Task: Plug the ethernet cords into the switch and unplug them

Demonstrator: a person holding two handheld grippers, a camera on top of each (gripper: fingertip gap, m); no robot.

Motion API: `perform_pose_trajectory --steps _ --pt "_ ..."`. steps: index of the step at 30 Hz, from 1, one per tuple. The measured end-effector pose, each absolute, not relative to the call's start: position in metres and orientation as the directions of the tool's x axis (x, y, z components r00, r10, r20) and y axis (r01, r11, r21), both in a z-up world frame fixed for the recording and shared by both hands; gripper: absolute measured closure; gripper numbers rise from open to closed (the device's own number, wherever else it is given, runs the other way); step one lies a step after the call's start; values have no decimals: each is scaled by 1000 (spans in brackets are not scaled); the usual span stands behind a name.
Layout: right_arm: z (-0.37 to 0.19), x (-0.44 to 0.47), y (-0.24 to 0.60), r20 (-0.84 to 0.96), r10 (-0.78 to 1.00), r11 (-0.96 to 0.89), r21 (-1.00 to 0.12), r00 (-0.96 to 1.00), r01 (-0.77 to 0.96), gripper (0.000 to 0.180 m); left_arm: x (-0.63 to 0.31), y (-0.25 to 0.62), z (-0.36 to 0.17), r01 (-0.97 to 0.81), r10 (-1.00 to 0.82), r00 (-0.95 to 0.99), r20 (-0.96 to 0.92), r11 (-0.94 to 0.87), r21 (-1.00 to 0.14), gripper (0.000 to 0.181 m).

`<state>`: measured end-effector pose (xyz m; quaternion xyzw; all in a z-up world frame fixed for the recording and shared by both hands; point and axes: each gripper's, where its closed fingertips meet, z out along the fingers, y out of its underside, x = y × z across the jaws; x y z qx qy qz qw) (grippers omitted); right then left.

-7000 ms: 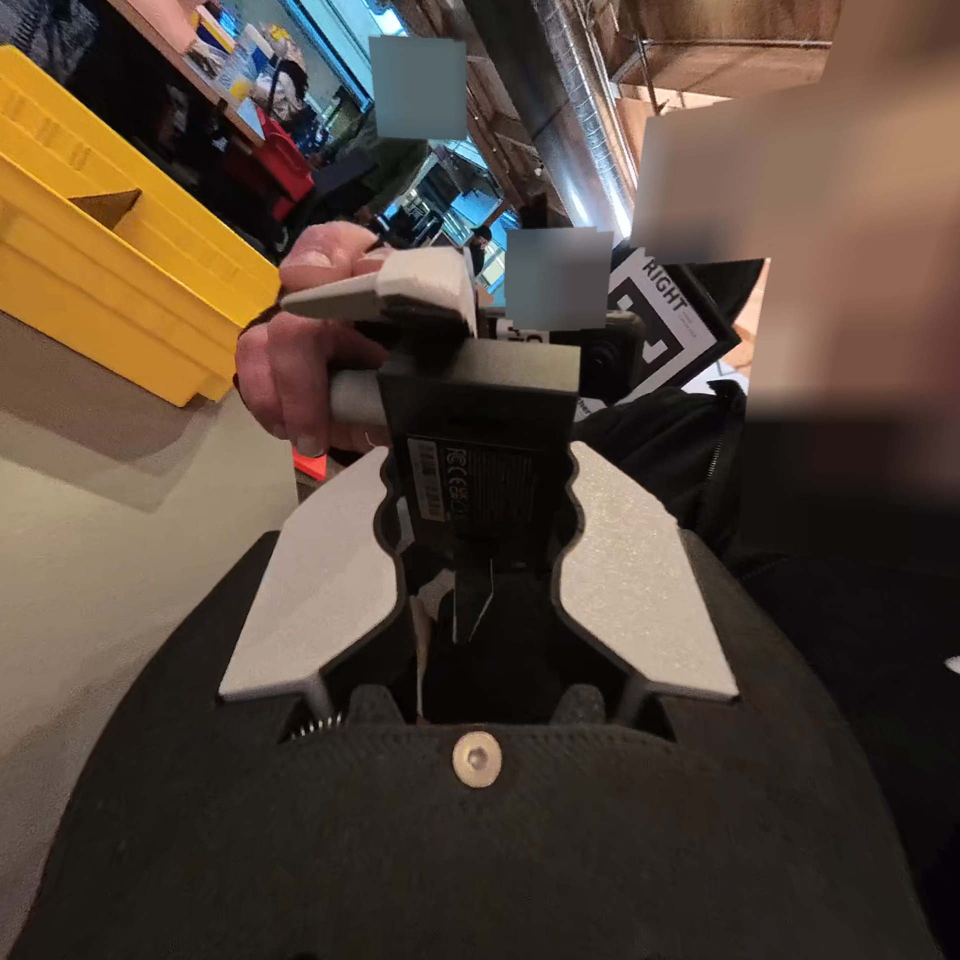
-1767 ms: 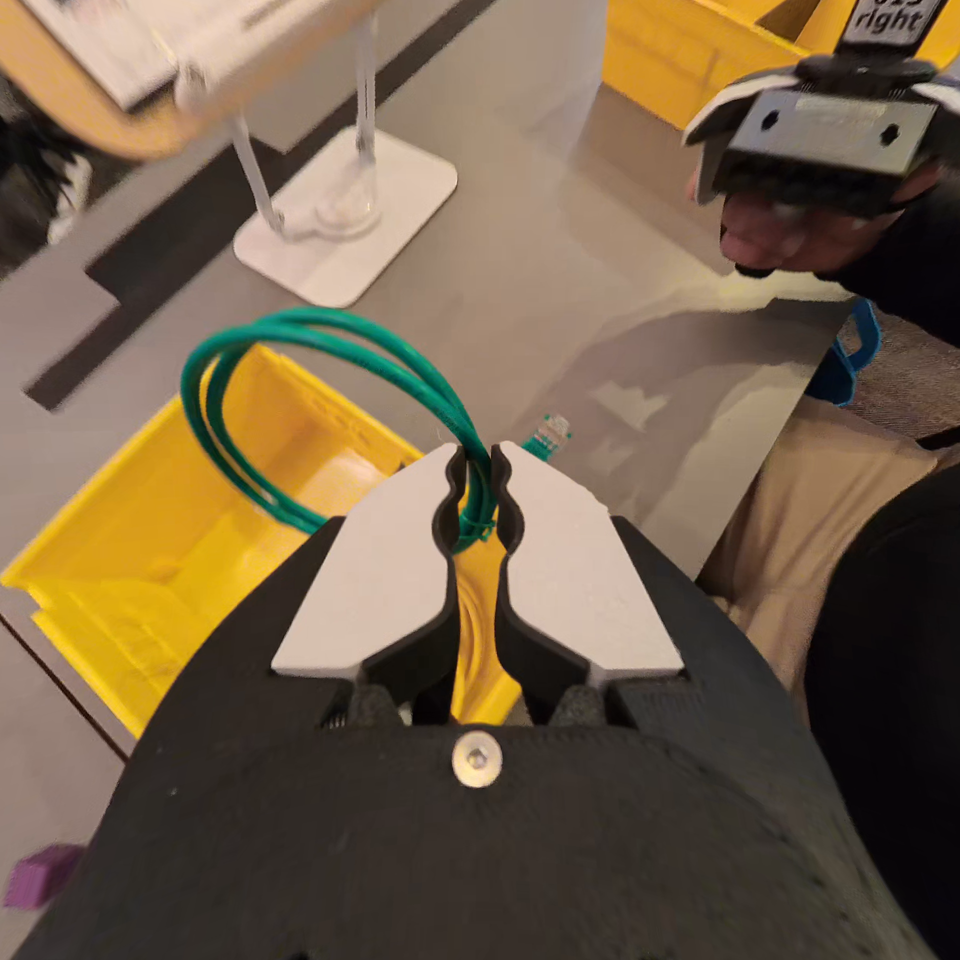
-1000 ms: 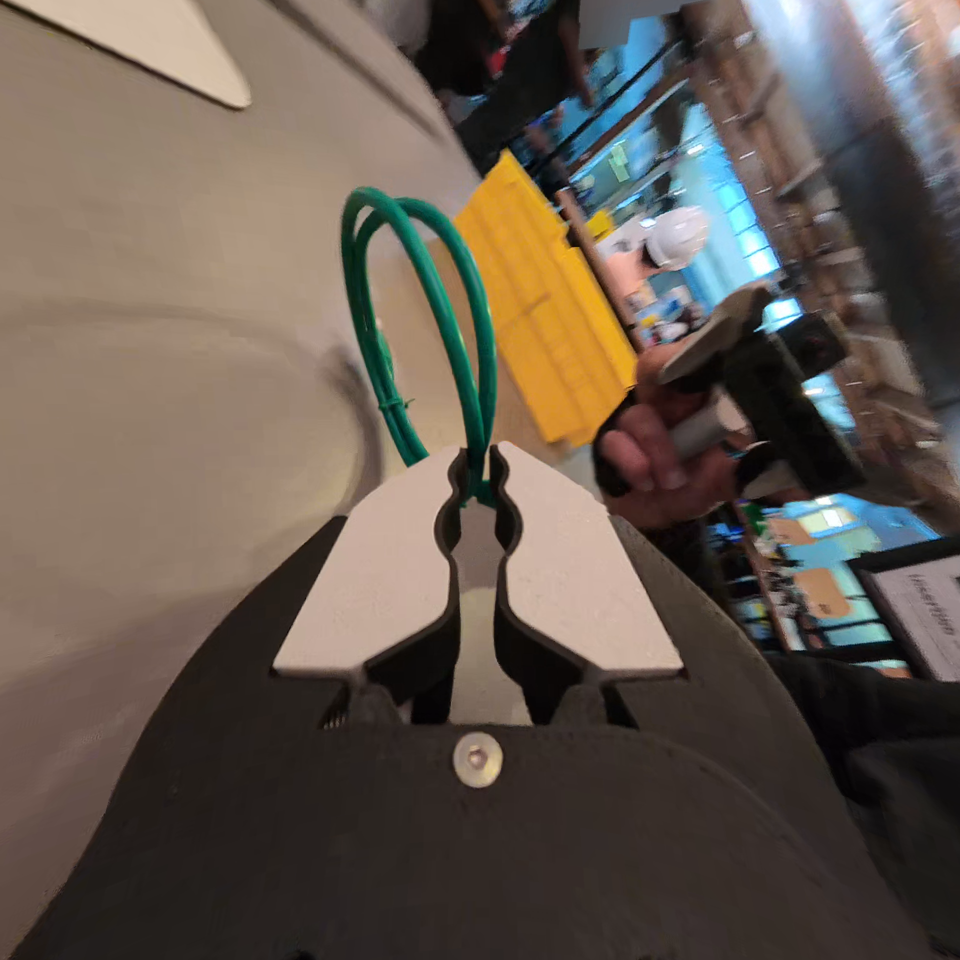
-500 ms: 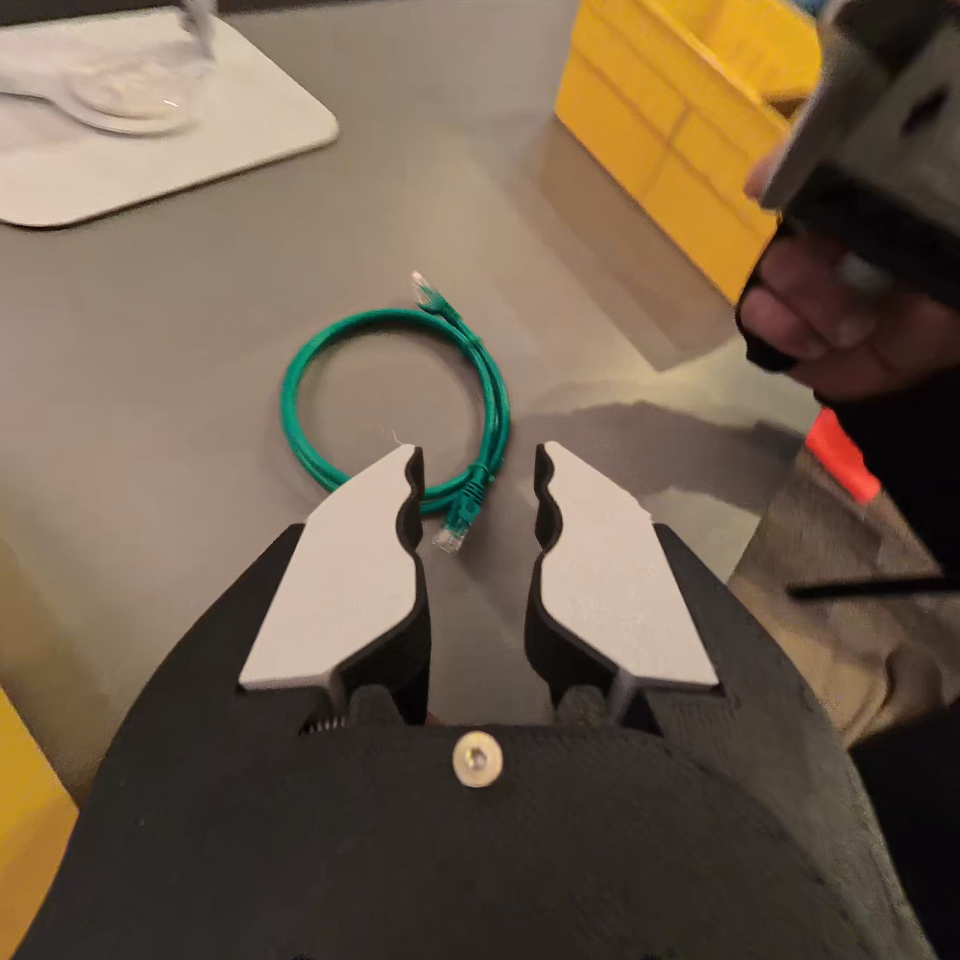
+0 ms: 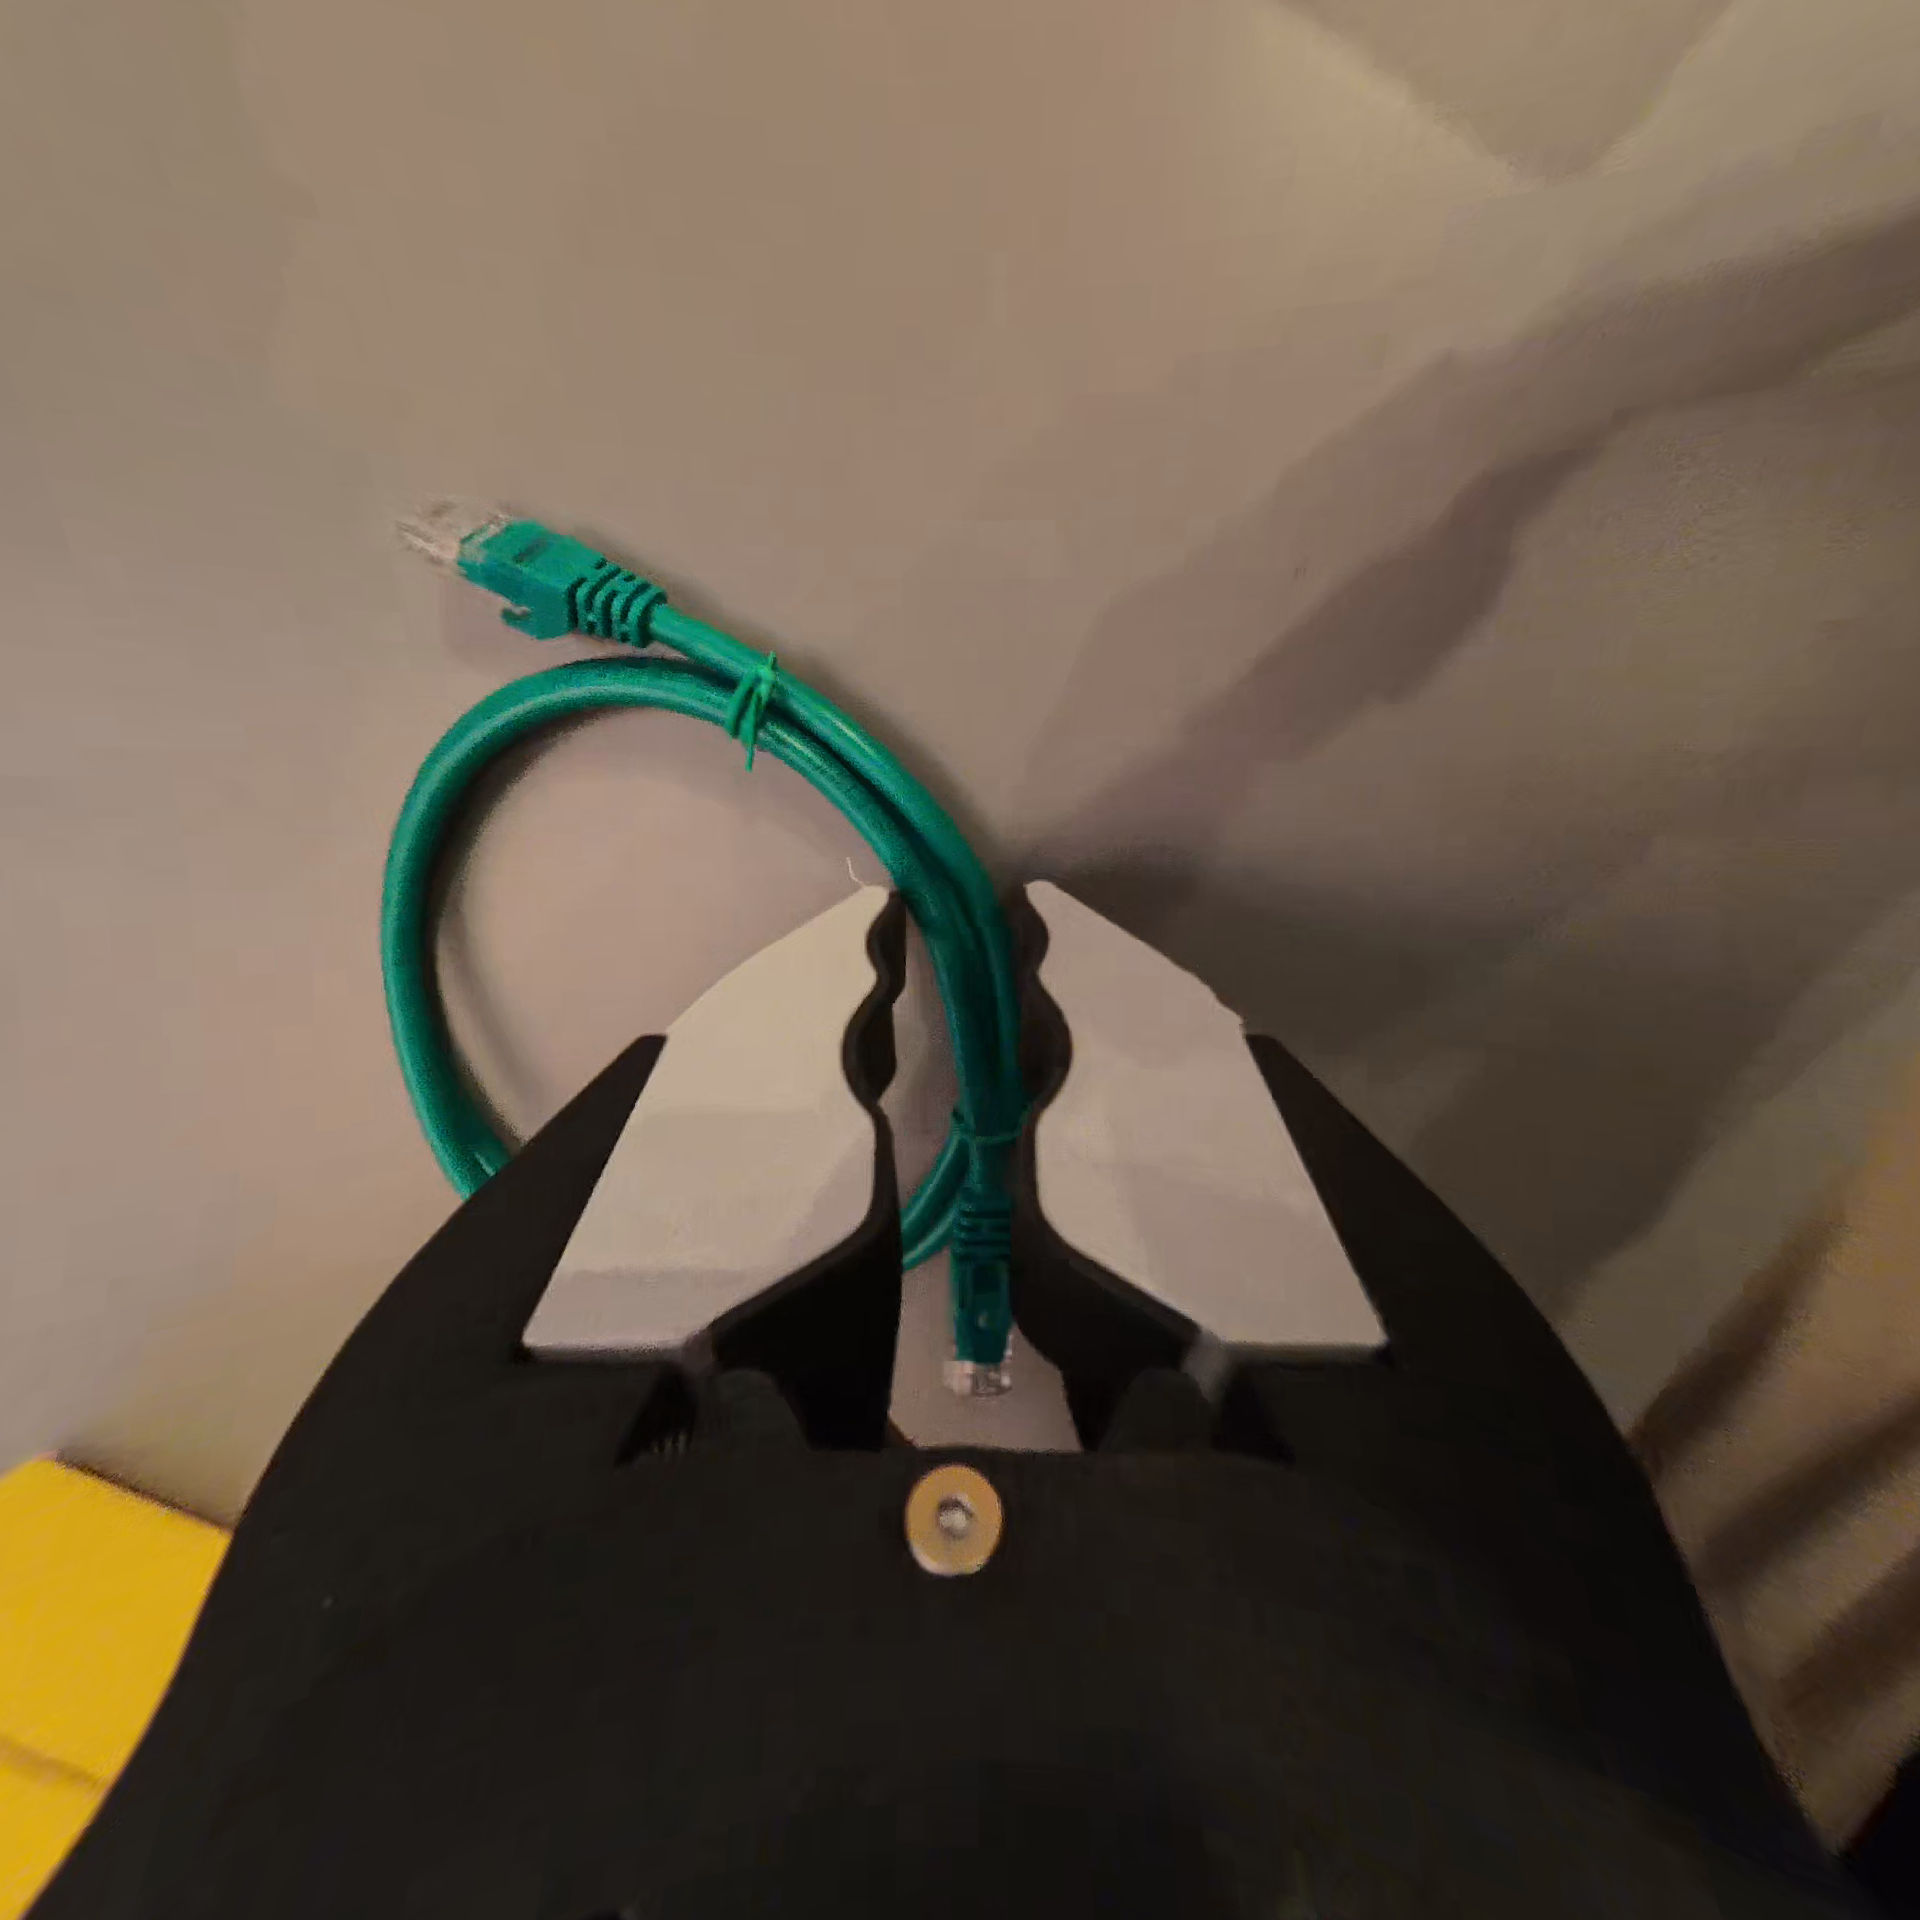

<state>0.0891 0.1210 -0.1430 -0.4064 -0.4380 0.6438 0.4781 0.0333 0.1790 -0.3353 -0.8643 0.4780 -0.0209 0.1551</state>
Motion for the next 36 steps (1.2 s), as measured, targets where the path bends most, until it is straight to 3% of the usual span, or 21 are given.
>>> perform_pose_trajectory --steps 1,4,7,9,11,13,16,19,22,24,30,34,36 --pt "-141 91 121 -100 972 -156 -952 -213 -264 57 34 178 -334 -864 -870 473 -139 -427 -268 164" --pt "-135 94 107 -75 962 -148 -952 -264 -269 57 20 171 -330 -948 -944 291 -155 -262 -182 169" --pt "-132 92 93 -32 957 -107 -963 -288 -248 56 4 164 -317 -985 -981 70 -183 -39 -170 168" --pt "-126 96 87 -13 952 -97 -960 -305 -262 57 -11 154 -309 -984 -989 84 -124 -63 -167 167" --pt "-118 101 87 -5 953 -95 -954 -302 -284 57 -25 155 -298 -963 -967 222 -126 -197 -186 161" --pt "-115 106 90 -1 956 -89 -953 -292 -291 57 -26 146 -290 -932 -955 279 -99 -245 -268 156" --pt "-113 109 92 -7 956 -98 -949 -293 -300 57 -41 145 -288 -935 -935 295 -200 -239 -262 151" --pt "-115 108 93 -11 958 -99 -950 -287 -295 57 -40 162 -283 -734 -751 645 -138 -560 -384 145" --pt "-115 104 91 -10 957 -97 -953 -289 -289 57 -56 169 -294 -504 -537 842 -49 -751 -427 132" --pt "-115 103 89 -2 958 -85 -957 -286 -278 57 -52 162 -302 -388 -465 881 84 -814 -433 127" --pt "-111 103 86 13 954 -80 -952 -299 -297 57 -56 172 -335 -310 -379 922 80 -846 -434 113" --pt "-110 105 86 14 956 -77 -951 -292 -299 57 -54 191 -334 -334 -417 902 110 -838 -432 137" --pt "-109 106 86 17 956 -75 -950 -292 -302 57 -55 196 -334 -437 -498 865 59 -807 -398 151"
